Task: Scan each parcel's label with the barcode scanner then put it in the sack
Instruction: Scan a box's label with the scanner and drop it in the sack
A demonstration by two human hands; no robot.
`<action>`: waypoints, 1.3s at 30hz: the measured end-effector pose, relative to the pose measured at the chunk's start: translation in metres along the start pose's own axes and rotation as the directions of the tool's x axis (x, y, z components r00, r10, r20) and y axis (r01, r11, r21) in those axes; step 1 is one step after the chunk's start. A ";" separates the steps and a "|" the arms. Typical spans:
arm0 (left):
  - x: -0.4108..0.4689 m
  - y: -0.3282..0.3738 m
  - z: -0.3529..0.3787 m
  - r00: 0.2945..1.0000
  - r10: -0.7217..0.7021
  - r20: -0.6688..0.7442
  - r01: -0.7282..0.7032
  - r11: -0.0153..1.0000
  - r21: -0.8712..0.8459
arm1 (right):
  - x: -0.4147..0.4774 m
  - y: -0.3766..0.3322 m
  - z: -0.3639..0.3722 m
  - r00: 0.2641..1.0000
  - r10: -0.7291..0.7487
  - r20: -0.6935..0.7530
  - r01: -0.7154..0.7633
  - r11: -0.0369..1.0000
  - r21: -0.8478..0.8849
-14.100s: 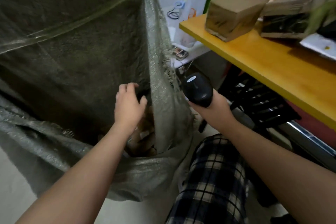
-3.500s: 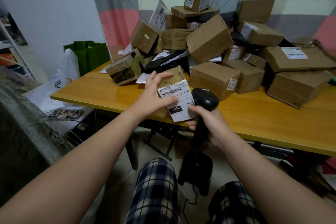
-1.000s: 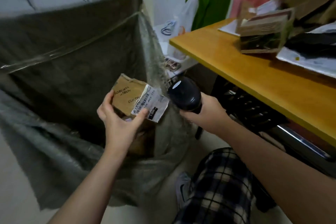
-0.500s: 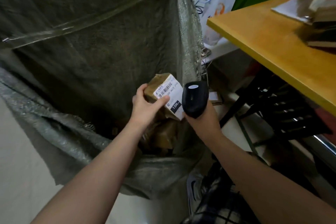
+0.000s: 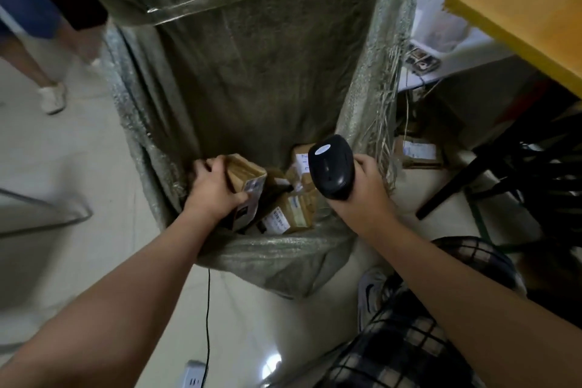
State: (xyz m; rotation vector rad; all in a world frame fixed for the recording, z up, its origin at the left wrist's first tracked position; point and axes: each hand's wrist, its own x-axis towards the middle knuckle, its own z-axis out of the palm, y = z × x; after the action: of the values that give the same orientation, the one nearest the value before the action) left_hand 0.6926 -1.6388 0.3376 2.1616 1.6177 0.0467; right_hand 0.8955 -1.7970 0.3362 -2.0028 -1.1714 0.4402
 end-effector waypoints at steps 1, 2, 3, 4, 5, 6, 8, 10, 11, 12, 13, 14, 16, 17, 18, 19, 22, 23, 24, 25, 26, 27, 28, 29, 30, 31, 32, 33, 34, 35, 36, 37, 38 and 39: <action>0.002 0.005 0.004 1.000 0.015 0.010 -0.015 0.999 0.043 | -0.001 0.000 0.002 1.000 0.007 0.019 -0.007 1.000 -0.014; 0.004 0.010 0.008 0.999 0.029 0.025 -0.031 0.995 0.090 | -0.002 0.001 0.003 0.999 0.013 0.033 -0.013 1.000 -0.023; 0.005 0.014 0.013 0.998 0.041 0.043 -0.046 0.990 0.134 | -0.004 0.001 0.002 0.999 0.020 0.042 -0.019 0.999 -0.031; 0.006 0.018 0.018 0.997 0.049 0.062 -0.059 0.983 0.171 | -0.005 0.002 0.000 0.999 0.026 0.048 -0.024 0.999 -0.040; 0.006 0.023 0.022 0.995 0.055 0.079 -0.070 0.976 0.208 | -0.004 0.005 -0.002 0.998 0.035 0.048 -0.032 0.998 -0.051; 0.006 0.029 0.024 0.994 0.067 0.088 -0.087 0.965 0.249 | -0.003 0.008 -0.006 0.998 0.049 0.042 -0.046 0.997 -0.062; 0.005 0.045 0.024 0.987 0.147 0.067 -0.160 0.934 0.318 | -0.001 0.015 -0.018 0.997 0.083 0.009 -0.082 0.993 -0.085; 0.002 0.067 0.018 0.957 0.288 0.015 -0.277 0.904 0.326 | 0.001 0.021 -0.035 0.993 0.108 -0.048 -0.112 0.991 -0.077; -0.001 0.079 0.013 0.933 0.360 -0.010 -0.339 0.887 0.314 | 0.001 0.022 -0.045 0.990 0.113 -0.085 -0.118 0.992 -0.054; -0.005 0.093 0.008 0.905 0.424 -0.029 -0.396 0.868 0.301 | -0.001 0.022 -0.056 0.985 0.118 -0.125 -0.123 0.992 -0.027; -0.009 0.107 0.003 0.877 0.479 -0.043 -0.449 0.847 0.286 | -0.004 0.021 -0.069 0.978 0.131 -0.159 -0.134 0.991 -0.007; -0.015 0.121 -0.002 0.847 0.528 -0.053 -0.497 0.824 0.271 | -0.007 0.022 -0.081 0.970 0.149 -0.193 -0.151 0.988 0.004; -0.028 0.153 -0.010 0.784 0.616 -0.075 -0.585 0.775 0.240 | -0.016 0.023 -0.109 0.948 0.177 -0.266 -0.176 0.984 0.029; -0.036 0.169 -0.014 0.750 0.655 -0.089 -0.625 0.747 0.228 | -0.022 0.022 -0.125 0.933 0.187 -0.309 -0.183 0.982 0.044; -0.045 0.185 -0.016 0.717 0.690 -0.101 -0.661 0.718 0.219 | -0.030 0.022 -0.140 0.914 0.191 -0.357 -0.182 0.982 0.061; -0.055 0.201 -0.018 0.683 0.722 -0.111 -0.694 0.689 0.212 | -0.039 0.021 -0.155 0.894 0.193 -0.404 -0.177 0.981 0.078; -0.087 0.249 -0.019 0.579 0.805 -0.132 -0.784 0.594 0.179 | -0.076 0.020 -0.202 0.835 0.199 -0.514 -0.159 0.980 0.122; -0.099 0.265 -0.018 0.545 0.827 -0.136 -0.810 0.562 0.170 | -0.090 0.020 -0.218 0.822 0.195 -0.535 -0.152 0.981 0.124; -0.110 0.281 -0.016 0.512 0.848 -0.137 -0.833 0.529 0.162 | -0.102 0.022 -0.232 0.806 0.197 -0.559 -0.155 0.980 0.123; -0.122 0.297 -0.014 0.477 0.868 -0.136 -0.855 0.494 0.155 | -0.115 0.023 -0.247 0.783 0.204 -0.588 -0.161 0.979 0.125; -0.135 0.312 -0.012 0.442 0.887 -0.131 -0.876 0.459 0.147 | -0.126 0.025 -0.261 0.756 0.217 -0.617 -0.172 0.976 0.132; -0.147 0.327 -0.009 0.407 0.904 -0.127 -0.896 0.423 0.138 | -0.138 0.026 -0.275 0.731 0.228 -0.643 -0.183 0.973 0.137; -0.160 0.341 -0.005 0.374 0.919 -0.123 -0.913 0.388 0.127 | -0.149 0.027 -0.288 0.708 0.237 -0.665 -0.197 0.971 0.136; -0.173 0.355 -0.002 0.342 0.932 -0.120 -0.927 0.355 0.117 | -0.161 0.028 -0.300 0.690 0.244 -0.681 -0.212 0.968 0.133; -0.185 0.368 0.001 0.311 0.943 -0.117 -0.940 0.324 0.108 | -0.172 0.027 -0.311 0.674 0.254 -0.694 -0.226 0.965 0.134; -0.196 0.379 0.005 0.284 0.952 -0.112 -0.951 0.294 0.097 | -0.183 0.026 -0.321 0.657 0.259 -0.707 -0.231 0.963 0.139; -0.207 0.391 0.009 0.259 0.960 -0.107 -0.960 0.268 0.080 | -0.194 0.027 -0.332 0.636 0.266 -0.724 -0.234 0.961 0.148; -0.217 0.403 0.013 0.237 0.966 -0.100 -0.968 0.244 0.062 | -0.205 0.028 -0.342 0.609 0.275 -0.744 -0.238 0.958 0.159; -0.227 0.415 0.018 0.215 0.972 -0.091 -0.974 0.220 0.051 | -0.215 0.029 -0.352 0.579 0.288 -0.763 -0.248 0.953 0.172; -0.237 0.428 0.024 0.192 0.978 -0.081 -0.979 0.197 0.046 | -0.226 0.030 -0.362 0.547 0.302 -0.781 -0.257 0.948 0.186; -0.247 0.441 0.031 0.168 0.983 -0.074 -0.984 0.171 0.041 | -0.237 0.031 -0.373 0.514 0.311 -0.799 -0.262 0.944 0.199; -0.259 0.454 0.038 0.141 0.988 -0.067 -0.989 0.143 0.032 | -0.248 0.033 -0.383 0.480 0.323 -0.816 -0.261 0.940 0.219; -0.271 0.468 0.045 0.111 0.992 -0.060 -0.993 0.112 0.018 | -0.259 0.036 -0.394 0.442 0.342 -0.829 -0.257 0.934 0.248; -0.283 0.481 0.052 0.080 0.996 -0.049 -0.997 0.080 0.004 | -0.271 0.038 -0.403 0.402 0.374 -0.836 -0.244 0.924 0.296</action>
State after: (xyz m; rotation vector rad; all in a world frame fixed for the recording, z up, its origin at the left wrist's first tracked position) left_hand 1.0536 -2.0225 0.5292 2.7772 -0.2763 0.5303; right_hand 1.0269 -2.2150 0.5487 -1.8878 -0.0733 -0.3766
